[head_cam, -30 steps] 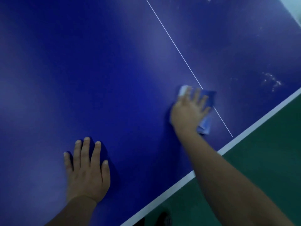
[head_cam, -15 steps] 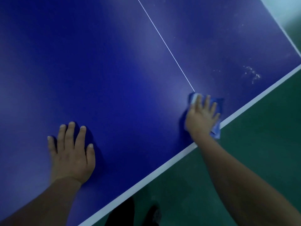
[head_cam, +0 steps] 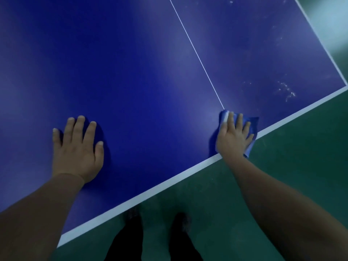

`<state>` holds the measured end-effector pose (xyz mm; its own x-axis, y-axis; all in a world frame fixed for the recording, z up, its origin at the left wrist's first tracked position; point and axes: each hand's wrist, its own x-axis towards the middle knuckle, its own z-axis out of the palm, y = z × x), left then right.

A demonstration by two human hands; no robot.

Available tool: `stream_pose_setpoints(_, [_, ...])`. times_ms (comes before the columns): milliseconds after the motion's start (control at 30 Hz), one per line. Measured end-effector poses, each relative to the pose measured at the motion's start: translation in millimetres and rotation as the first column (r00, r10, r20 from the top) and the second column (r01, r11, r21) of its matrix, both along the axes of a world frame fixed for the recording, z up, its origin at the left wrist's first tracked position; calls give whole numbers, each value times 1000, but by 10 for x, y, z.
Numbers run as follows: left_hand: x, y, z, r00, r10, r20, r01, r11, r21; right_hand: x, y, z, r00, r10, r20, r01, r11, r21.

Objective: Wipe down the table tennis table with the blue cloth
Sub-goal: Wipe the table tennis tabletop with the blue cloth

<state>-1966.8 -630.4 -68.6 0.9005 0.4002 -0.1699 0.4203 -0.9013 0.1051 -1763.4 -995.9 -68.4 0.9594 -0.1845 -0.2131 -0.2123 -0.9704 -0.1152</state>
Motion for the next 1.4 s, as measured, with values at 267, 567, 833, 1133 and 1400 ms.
stream_pose_setpoints(267, [-1, -218, -34, 997, 82, 10, -83, 996, 33, -920, 802, -129, 573, 817, 60, -819, 570, 66])
stream_pose_setpoints(567, [433, -2240, 158, 953, 289, 92, -279, 954, -109, 1339, -1075, 8, 913, 407, 7, -407, 912, -53])
stream_pose_setpoints(833, [1043, -3070, -4, 940, 326, 105, -319, 945, -72, 257, -507, -94, 560, 817, 136, -827, 560, 40])
stream_pose_setpoints(1133, [1106, -3101, -195, 976, 211, 49, -213, 976, 48, 2154, -1823, 18, 949, 314, -5, -314, 948, -51])
stream_pose_setpoints(1400, [1132, -3101, -165, 975, 220, -5, -220, 973, 69, 1090, -1047, -110, 460, 886, 67, -887, 461, -11])
